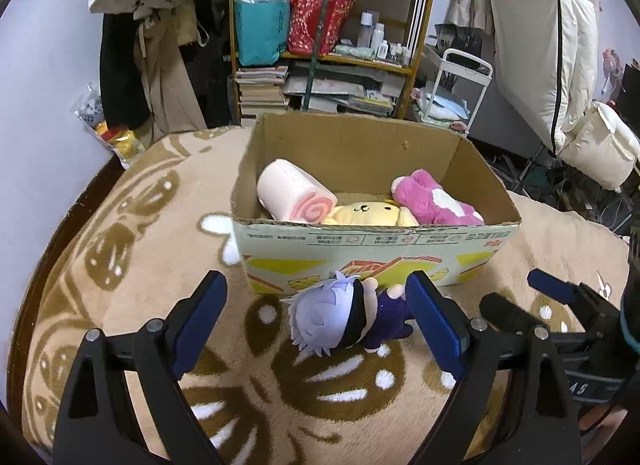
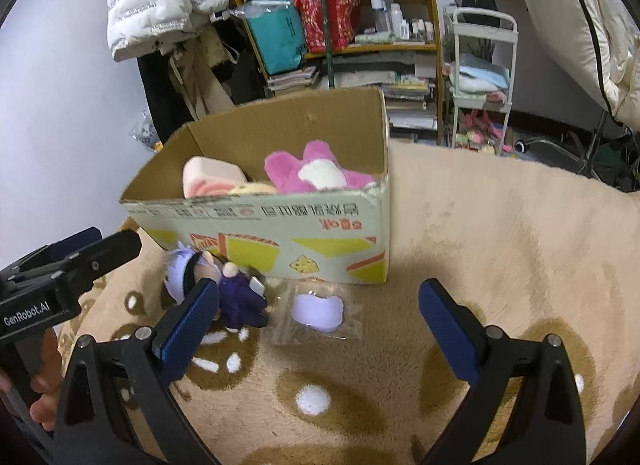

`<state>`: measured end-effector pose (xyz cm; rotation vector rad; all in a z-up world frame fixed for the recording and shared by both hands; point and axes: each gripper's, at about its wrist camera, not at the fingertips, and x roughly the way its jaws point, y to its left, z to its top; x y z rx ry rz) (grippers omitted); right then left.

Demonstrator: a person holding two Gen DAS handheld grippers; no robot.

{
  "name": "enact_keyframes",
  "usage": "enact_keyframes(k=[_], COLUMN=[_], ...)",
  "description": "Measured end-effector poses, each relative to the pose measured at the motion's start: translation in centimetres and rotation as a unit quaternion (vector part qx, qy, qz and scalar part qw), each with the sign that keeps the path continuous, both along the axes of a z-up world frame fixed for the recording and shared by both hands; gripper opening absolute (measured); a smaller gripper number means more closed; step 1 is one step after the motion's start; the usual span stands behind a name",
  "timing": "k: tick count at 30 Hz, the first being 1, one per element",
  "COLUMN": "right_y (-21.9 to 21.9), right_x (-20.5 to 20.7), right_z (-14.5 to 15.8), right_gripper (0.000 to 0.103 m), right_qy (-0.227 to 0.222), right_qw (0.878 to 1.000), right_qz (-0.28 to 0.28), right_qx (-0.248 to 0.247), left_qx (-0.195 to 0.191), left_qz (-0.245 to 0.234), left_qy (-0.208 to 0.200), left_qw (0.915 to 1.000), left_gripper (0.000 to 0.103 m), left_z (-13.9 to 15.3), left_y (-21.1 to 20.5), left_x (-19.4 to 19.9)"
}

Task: Organize soft objects
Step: 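Grasp the white-haired doll with the left gripper while the right gripper reaches the clear bag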

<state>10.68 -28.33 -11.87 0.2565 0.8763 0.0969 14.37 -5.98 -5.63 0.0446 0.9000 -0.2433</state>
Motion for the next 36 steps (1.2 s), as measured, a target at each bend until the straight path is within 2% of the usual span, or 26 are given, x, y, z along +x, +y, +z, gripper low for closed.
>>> enact_keyframes(k=[7,19,24,36], right_y=[0.1,0.6,1.7,3.1], right_x=[1.2,2.8,3.0,3.2], right_z=[-2.1,-6.4,-7.0,-7.5], right_gripper=[0.103,0.103,0.103,0.103], right_qy=[0.027,0.086,0.090,0.088], right_qw=[1.000,0.996,0.995,0.995], right_qz=[-0.001,0.006,0.021,0.029], right_qx=[-0.002,-0.011,-0.024,-0.030], left_qx=[0.002,0.036,0.048,0.027], left_qz=[0.002,-0.010,-0.012,-0.011], left_qy=[0.036,0.089,0.098,0.112], left_qw=[0.9994,0.9954,0.9939,0.9933], left_gripper=[0.090,0.090,0.090,0.090], left_z=[-2.5,-6.2,-7.2,-8.3], left_y=[-0.5,-1.9,-2.3,-2.1], left_x=[1.6,2.8,2.9,3.9])
